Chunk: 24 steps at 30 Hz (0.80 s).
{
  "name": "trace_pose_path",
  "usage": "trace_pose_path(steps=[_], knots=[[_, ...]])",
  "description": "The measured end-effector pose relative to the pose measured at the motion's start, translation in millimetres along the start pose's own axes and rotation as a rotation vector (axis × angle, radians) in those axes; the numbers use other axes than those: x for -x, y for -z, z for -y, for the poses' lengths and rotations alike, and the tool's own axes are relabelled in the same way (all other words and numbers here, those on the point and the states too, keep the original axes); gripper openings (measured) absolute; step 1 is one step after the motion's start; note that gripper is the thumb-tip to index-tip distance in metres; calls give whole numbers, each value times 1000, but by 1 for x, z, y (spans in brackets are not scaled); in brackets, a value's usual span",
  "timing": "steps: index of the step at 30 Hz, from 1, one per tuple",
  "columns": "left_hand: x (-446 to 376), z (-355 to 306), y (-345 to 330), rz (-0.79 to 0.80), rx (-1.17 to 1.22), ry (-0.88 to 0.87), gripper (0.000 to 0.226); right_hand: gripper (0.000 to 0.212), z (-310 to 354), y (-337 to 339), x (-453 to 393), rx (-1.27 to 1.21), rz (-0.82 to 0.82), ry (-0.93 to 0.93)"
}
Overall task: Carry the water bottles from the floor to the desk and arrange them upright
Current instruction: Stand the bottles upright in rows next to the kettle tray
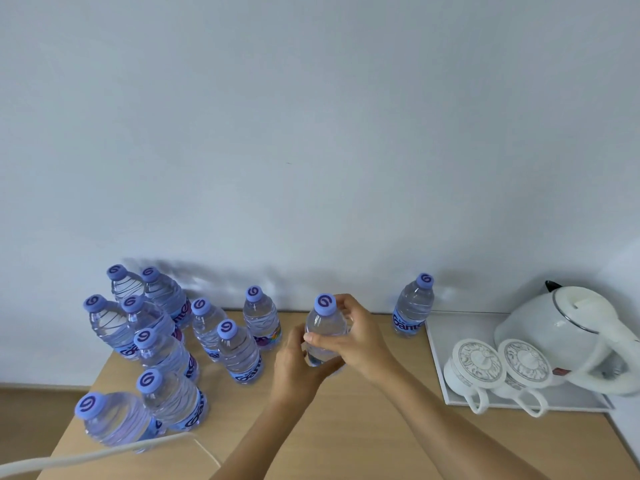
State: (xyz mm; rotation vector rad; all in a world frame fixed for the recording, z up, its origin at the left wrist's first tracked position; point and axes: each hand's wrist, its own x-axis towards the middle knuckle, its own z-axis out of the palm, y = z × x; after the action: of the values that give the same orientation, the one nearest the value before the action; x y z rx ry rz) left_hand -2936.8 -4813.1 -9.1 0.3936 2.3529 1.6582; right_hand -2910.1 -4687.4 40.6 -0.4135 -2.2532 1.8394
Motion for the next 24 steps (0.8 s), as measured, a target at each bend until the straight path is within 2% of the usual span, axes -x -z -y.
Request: trace_pose_path(steps=[5,7,10,13,17,24], knots=[[-19,3,21,253,68,-18,96,43,9,21,-9,-32,167,-20],[-23,2,18,290,89,-52,89,42,11,23,-10,-48,209,-16],[-21,1,11,216,80,-56,65,43,11,22,-10,-10,252,-23],[-18,4,1,131,98,-33,55,43,10,23,-11,-6,264,-32],[-18,5,-14,39,108,-7,54,57,3,26,-12,9,165,-10],[-31,7,-40,46,66,51,61,54,-17,43,-21,57,76,-42]])
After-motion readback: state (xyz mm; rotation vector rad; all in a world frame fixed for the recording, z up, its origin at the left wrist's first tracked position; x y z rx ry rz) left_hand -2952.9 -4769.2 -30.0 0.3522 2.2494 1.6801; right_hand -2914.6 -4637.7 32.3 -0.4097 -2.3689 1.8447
